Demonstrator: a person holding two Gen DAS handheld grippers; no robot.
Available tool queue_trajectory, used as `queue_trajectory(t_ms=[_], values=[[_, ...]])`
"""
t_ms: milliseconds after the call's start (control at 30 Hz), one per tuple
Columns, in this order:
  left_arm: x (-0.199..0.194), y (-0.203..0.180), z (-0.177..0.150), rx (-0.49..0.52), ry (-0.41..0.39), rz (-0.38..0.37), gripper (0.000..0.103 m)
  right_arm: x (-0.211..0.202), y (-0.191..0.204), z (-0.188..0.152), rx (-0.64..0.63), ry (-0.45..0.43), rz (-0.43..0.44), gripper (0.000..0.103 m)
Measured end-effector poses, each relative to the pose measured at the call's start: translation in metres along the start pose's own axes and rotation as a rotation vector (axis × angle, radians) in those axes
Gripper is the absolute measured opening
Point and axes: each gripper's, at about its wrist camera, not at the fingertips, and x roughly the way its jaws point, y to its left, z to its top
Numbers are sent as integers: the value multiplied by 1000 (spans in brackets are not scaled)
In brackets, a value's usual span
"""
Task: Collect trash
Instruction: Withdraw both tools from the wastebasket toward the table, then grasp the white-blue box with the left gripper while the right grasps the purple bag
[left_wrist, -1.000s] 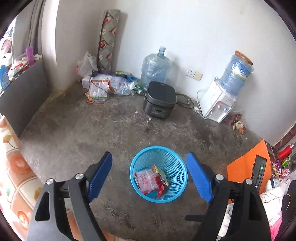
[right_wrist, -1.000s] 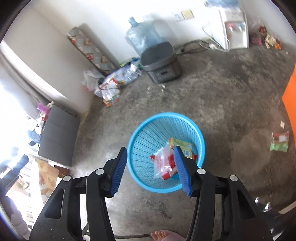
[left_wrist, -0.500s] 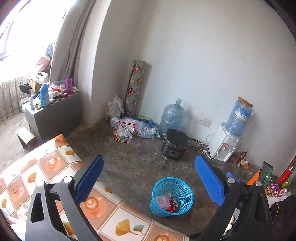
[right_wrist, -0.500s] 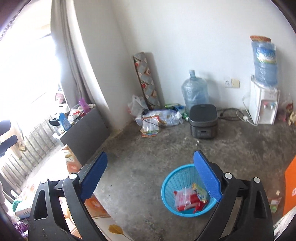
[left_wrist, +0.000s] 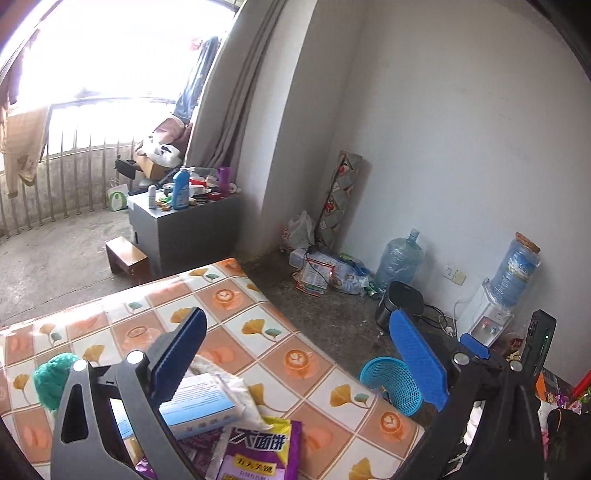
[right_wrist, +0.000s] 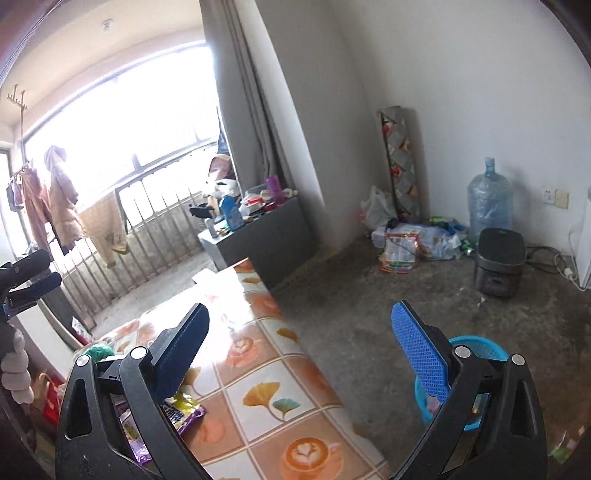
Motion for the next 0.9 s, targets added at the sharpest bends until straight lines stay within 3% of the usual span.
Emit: queue_trajectory(t_ms=[200, 400, 900], values=[[-46, 49, -20, -74, -4, 120, 97, 13, 35, -14, -25, 102, 109, 95], [-78, 87, -46, -146, 15, 174, 97, 29, 74, -26, -43, 212, 216, 94], [-88, 158, -70, -286, 55, 236, 93, 69, 132, -34, -42, 379, 332, 85]])
